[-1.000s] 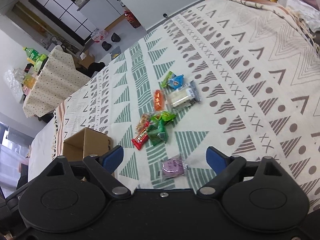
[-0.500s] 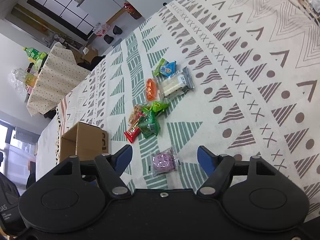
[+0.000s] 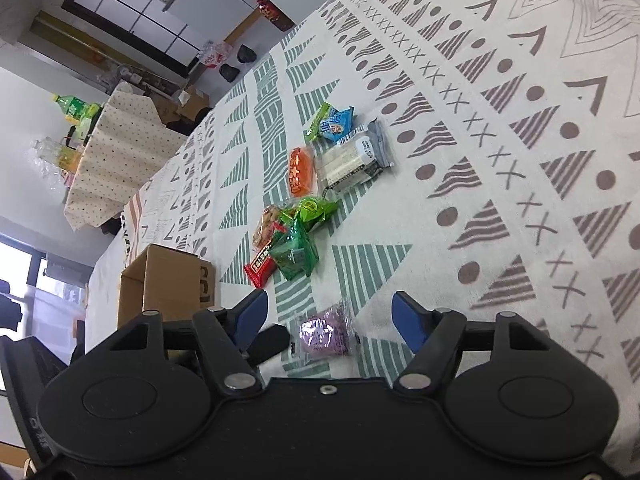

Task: Organize snacks
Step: 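Grasp the lavender round bun with the left tool while the right tool grasps the green packet, then carry the lavender bun and green packet over the cardboard box with both tools, then open both tools to drop the snacks into the box, then withdraw both tools from the box toward the remaining snacks, then grasp the red chocolate bar with the left tool while the right tool grasps the white bread packet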

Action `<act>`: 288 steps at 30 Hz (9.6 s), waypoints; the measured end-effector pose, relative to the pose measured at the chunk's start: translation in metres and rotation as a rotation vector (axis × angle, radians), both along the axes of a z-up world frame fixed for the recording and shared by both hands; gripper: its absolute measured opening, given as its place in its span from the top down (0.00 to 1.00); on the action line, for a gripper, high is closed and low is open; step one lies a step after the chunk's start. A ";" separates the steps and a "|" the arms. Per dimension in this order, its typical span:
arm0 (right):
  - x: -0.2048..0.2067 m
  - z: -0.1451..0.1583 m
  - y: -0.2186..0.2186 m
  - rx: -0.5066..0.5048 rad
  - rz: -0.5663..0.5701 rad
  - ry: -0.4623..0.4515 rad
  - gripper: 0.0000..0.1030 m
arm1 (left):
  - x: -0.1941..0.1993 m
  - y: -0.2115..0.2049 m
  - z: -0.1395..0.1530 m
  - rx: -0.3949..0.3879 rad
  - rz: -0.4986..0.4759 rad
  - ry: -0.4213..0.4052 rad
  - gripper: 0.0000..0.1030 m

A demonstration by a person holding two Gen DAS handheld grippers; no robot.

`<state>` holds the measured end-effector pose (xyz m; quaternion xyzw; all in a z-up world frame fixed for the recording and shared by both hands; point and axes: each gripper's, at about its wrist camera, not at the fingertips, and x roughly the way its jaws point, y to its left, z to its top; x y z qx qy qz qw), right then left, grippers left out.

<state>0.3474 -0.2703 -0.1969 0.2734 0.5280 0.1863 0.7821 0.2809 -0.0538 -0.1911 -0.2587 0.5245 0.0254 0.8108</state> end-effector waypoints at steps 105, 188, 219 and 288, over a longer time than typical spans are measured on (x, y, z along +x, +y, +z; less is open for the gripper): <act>-0.058 0.113 0.153 0.048 0.092 -0.299 0.84 | -0.082 0.168 0.131 0.080 0.245 -0.287 0.67; -0.069 0.120 0.067 -0.284 0.061 -0.275 0.18 | -0.097 0.119 0.113 0.172 0.179 -0.215 0.00; 0.000 0.024 0.003 -0.159 0.032 -0.284 0.27 | -0.014 0.035 0.056 0.211 0.016 -0.225 0.06; 0.038 0.002 0.037 -0.286 0.029 -0.363 0.52 | 0.030 0.045 0.023 0.197 0.042 -0.177 0.63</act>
